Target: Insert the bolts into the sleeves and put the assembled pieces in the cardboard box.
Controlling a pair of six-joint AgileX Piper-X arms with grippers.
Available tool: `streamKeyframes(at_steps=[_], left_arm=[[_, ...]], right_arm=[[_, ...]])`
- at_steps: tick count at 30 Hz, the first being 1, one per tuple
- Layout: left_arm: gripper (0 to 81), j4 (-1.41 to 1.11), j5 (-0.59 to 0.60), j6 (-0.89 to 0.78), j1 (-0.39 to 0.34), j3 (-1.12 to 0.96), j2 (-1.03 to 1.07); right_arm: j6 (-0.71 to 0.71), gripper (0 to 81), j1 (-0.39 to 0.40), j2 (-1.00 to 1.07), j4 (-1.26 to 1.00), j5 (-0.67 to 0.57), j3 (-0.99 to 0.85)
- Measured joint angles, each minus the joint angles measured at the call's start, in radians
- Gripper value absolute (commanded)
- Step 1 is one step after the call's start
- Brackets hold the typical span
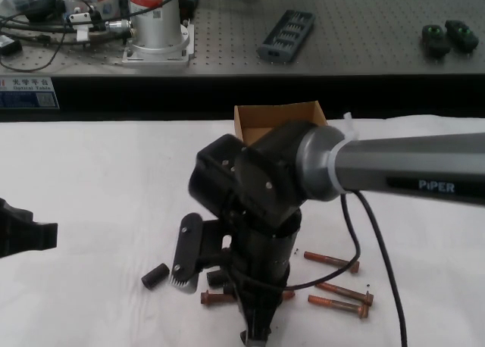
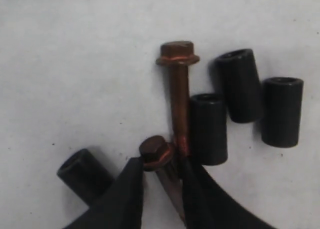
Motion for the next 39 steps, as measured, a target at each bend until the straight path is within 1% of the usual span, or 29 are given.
streamKeyframes(at_steps=[5, 13, 18, 23, 31, 39], left_arm=[[0.6, 0.0, 0.0, 0.0, 0.0, 0.0, 0.0], [0.6, 0.0, 0.0, 0.0, 0.0, 0.0, 0.0], [0.6, 0.0, 0.0, 0.0, 0.0, 0.0, 0.0], [0.6, 0.0, 0.0, 0.0, 0.0, 0.0, 0.0], [0.6, -0.012, 0.002, -0.024, 0.0, 0.032, 0.0], [0.6, -0.015, 0.042, -0.057, 0.0, 0.037, 0.0]], right_arm=[[0.0, 20.2, -0.03, 0.0, 0.0, -0.011, 0.0], [0.0, 20.2, -0.045, 0.0, -0.004, -0.038, 0.003], [0.008, 20.2, -0.042, -0.004, -0.012, -0.059, 0.043], [0.018, 20.2, -0.027, -0.021, -0.028, -0.05, 0.084], [0.021, 20.2, -0.025, -0.024, -0.043, -0.043, 0.086], [-0.006, 20.2, -0.03, -0.024, -0.108, -0.046, 0.093]])
